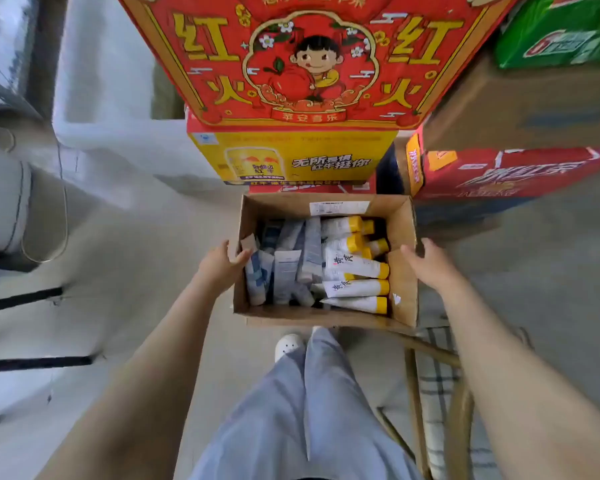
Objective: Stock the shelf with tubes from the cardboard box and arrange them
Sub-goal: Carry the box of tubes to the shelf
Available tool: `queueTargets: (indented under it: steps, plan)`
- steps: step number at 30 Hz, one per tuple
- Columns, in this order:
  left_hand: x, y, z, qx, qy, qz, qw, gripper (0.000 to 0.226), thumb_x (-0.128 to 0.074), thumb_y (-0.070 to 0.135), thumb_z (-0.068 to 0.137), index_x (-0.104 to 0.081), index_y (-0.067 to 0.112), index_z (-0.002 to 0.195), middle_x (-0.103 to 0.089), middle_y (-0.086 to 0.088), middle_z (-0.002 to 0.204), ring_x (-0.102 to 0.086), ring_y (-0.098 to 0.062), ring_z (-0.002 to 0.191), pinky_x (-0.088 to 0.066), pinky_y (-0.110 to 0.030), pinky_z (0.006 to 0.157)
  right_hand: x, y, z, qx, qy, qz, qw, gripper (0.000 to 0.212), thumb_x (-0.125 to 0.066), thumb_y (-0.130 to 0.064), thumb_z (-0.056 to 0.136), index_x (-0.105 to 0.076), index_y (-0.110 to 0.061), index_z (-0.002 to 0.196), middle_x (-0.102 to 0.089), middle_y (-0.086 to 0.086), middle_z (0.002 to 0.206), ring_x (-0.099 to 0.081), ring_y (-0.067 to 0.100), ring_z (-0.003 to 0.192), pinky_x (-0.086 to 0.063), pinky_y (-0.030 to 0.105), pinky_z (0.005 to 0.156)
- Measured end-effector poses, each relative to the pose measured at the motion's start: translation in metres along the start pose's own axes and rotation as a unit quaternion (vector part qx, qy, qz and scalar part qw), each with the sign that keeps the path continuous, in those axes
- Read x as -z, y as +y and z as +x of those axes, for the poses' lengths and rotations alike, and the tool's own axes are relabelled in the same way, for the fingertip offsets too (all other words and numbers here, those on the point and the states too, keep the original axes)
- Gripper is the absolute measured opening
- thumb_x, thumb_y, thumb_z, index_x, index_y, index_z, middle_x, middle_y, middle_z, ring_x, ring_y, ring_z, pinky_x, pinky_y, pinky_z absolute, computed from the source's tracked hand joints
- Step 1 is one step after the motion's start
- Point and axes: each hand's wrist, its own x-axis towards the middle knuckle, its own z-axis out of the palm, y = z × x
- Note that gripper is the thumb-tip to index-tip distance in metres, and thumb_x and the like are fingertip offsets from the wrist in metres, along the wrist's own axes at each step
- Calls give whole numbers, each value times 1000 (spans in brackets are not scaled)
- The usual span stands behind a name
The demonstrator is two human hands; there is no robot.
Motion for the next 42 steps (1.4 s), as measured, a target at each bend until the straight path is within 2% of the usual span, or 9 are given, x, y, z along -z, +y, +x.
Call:
queueTargets:
  steps: [5, 11, 15, 20, 26, 30, 33, 39, 42]
  plan:
    - [-22, -6, 16, 81, 8, -149, 985, 70, -40, 53, 94, -23, 11, 148, -35, -13, 150, -36, -33, 136, -32, -45, 111, -26, 7, 12, -38, 29, 75, 996, 59, -32, -51, 98, -41, -5, 134, -51, 17, 132, -49, 34, 120, -39, 35, 88]
    - [-39, 0, 24, 95, 21, -224, 970, 56, -28, 49, 99, -40, 10, 139, -46, -12, 142, -42, -31, 130, -30, -39, 108, -40, 12, 20, -33, 103, 118, 987, 54, -33, -51, 97, -54, -5, 117, -61, 17, 112, -56, 35, 106, -40, 33, 78]
    - [-45, 1, 25, 117, 43, -242, 962, 62, -26, 54, 97, -44, 11, 137, -48, -13, 140, -45, -31, 128, -32, -41, 108, -45, 12, 21, -32, 142, 104, 984, 54, -33, -51, 97, -58, -4, 108, -63, 17, 104, -58, 34, 99, -38, 31, 73]
    - [-46, 1, 23, 121, 71, -209, 968, 62, -25, 53, 98, -47, 7, 132, -53, -16, 133, -50, -33, 121, -37, -40, 102, -50, 10, 18, -37, 175, 87, 980, 48, -32, -50, 98, -55, -10, 85, -58, 10, 84, -58, 31, 87, -36, 31, 69]
    - [-47, 4, 16, 132, 107, -157, 973, 61, -25, 53, 98, -53, 5, 124, -58, -18, 125, -55, -33, 113, -42, -41, 98, -48, 8, 12, -35, 200, 58, 978, 49, -30, -46, 100, -52, -8, 78, -55, 9, 76, -58, 32, 81, -41, 35, 67]
    - [-46, 2, -2, 110, 129, -146, 975, 59, -27, 51, 98, -56, 4, 120, -60, -18, 121, -57, -32, 109, -44, -38, 91, -47, 11, -2, -28, 208, 36, 977, 51, -28, -44, 101, -52, -4, 79, -54, 11, 75, -57, 31, 78, -35, 33, 63]
    - [-41, -4, -18, 92, 130, -134, 978, 58, -28, 50, 99, -57, 4, 118, -61, -17, 119, -58, -32, 107, -42, -33, 83, -46, 11, -24, -30, 216, 27, 975, 54, -27, -43, 101, -56, 1, 87, -55, 14, 81, -55, 32, 81, -34, 34, 63]
    - [-19, -38, -43, 44, 114, -87, 989, 61, -25, 54, 98, -60, 5, 109, -63, -17, 110, -59, -33, 99, -45, -38, 82, -68, 9, -91, -74, 247, 44, 965, 52, -27, -43, 101, -56, -1, 90, -63, 19, 93, -55, 30, 81, -39, 36, 64]
    - [-2, -62, -49, -11, 106, -50, 993, 64, -24, 54, 98, -61, 2, 107, -63, -21, 109, -58, -36, 100, -46, -41, 86, -96, 5, -130, -117, 275, 58, 952, 55, -27, -43, 101, -59, 1, 97, -63, 20, 97, -58, 37, 91, -38, 36, 66]
